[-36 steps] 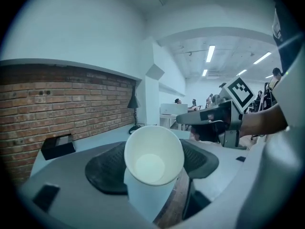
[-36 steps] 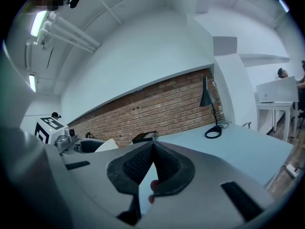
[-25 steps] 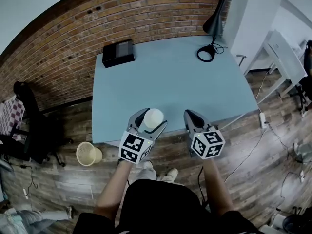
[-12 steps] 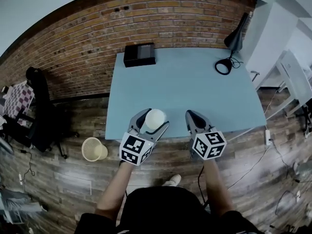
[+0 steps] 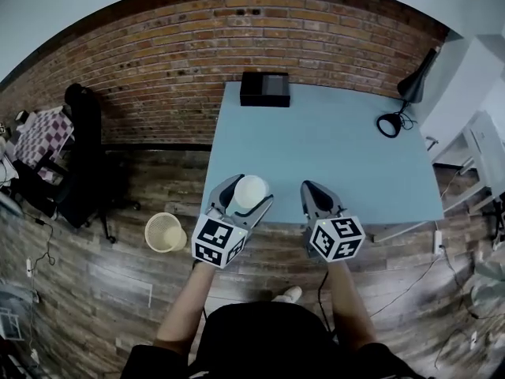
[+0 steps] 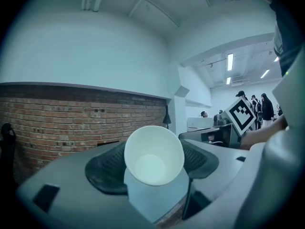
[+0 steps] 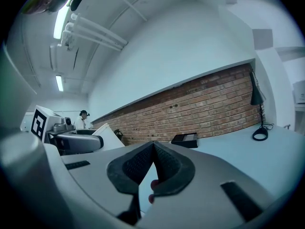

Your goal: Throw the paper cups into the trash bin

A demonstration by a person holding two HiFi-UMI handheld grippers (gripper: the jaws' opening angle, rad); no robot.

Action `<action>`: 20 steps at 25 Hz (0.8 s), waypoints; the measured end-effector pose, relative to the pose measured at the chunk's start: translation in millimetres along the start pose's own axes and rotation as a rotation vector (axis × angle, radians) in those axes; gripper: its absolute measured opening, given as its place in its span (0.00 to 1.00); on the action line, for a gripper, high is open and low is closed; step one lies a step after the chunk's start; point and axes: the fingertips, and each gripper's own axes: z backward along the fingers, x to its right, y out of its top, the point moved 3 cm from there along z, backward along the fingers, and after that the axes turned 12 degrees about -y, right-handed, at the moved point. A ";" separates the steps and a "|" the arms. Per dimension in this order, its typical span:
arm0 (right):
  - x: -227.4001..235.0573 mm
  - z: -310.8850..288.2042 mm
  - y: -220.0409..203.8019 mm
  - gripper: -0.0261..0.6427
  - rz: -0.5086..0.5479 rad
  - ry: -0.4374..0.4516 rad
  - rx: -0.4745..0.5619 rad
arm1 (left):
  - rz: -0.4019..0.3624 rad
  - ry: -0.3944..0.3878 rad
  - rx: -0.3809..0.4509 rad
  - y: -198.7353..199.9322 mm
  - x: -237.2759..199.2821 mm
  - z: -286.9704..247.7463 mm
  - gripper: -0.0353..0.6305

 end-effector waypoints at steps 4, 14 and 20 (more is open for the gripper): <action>-39.6 -5.0 -1.4 0.03 0.016 0.019 0.000 | 0.001 0.017 0.003 -5.6 -15.8 33.8 0.57; -112.8 -10.7 -3.3 0.03 0.052 0.018 0.012 | 0.020 0.068 0.040 -15.6 -52.3 117.0 0.57; -162.7 -9.0 -14.1 0.03 0.079 0.053 0.005 | 0.039 0.110 0.057 -26.1 -63.3 168.8 0.57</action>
